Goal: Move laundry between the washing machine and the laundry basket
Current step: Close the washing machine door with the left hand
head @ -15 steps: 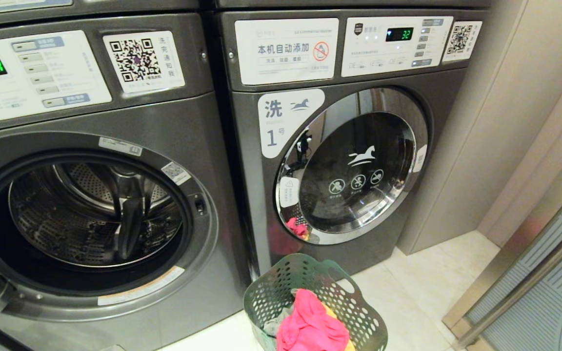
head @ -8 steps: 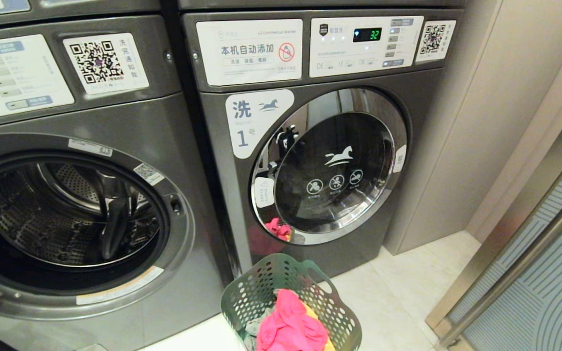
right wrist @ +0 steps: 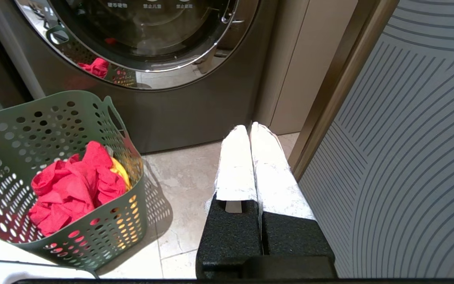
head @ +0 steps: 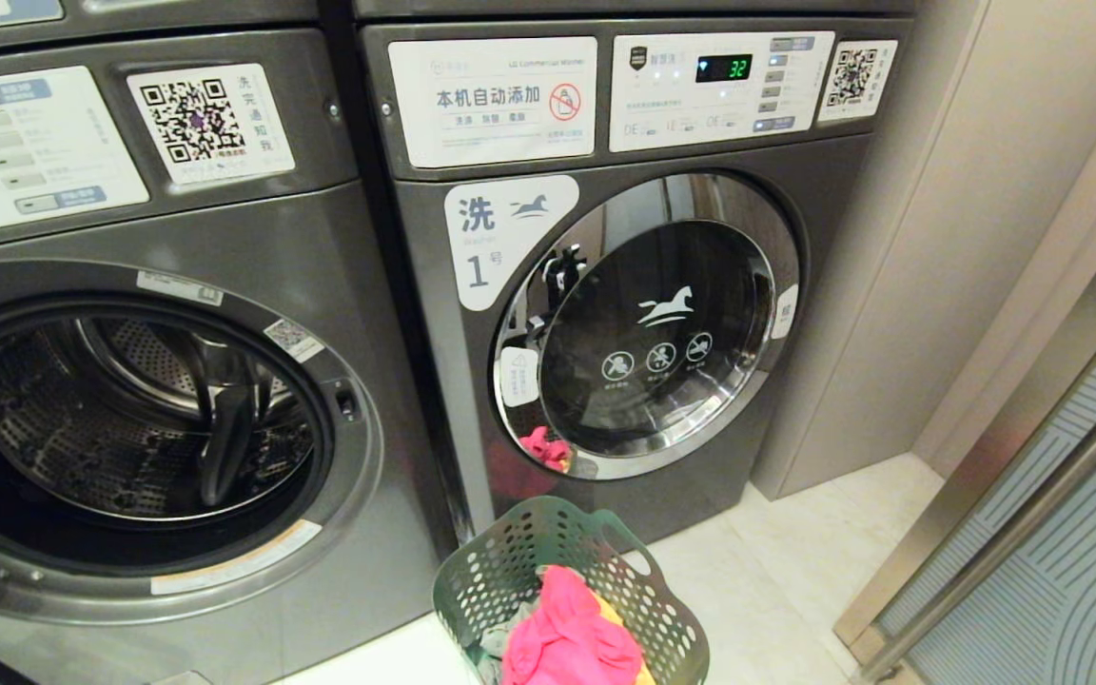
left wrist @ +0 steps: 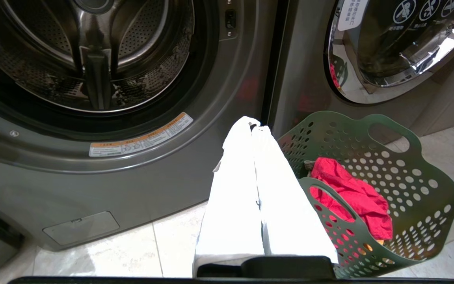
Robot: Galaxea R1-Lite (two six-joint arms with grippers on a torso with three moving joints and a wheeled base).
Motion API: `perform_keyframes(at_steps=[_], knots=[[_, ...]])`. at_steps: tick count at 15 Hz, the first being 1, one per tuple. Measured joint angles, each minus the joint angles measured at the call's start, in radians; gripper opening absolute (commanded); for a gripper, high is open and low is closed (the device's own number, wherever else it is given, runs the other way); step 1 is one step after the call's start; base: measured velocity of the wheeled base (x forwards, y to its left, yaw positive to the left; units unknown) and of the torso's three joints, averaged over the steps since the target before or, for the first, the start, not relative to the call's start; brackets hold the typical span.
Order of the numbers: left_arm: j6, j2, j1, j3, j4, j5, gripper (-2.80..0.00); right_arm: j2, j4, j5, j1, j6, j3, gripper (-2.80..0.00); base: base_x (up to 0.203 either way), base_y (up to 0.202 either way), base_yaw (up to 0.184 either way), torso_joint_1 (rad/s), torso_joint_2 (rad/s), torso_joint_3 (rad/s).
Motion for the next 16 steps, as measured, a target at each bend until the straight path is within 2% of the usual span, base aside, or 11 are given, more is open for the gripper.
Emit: perform_keyframes(at_steps=[7,16], knots=[[0.0,0.0,-0.002,0.0,0.001,-0.001,-2.8,0.0,0.0,0.0,-0.001,-0.001,0.0,-2.8,0.0,0.0,0.008,0.001,0.0,0.0],[0.0,0.0,0.0,0.0,0.0,-0.001,-2.8,0.0,0.0,0.0,0.0,0.0,-0.001,-2.8,0.0,-0.007,0.169,0.002,0.0,0.001]])
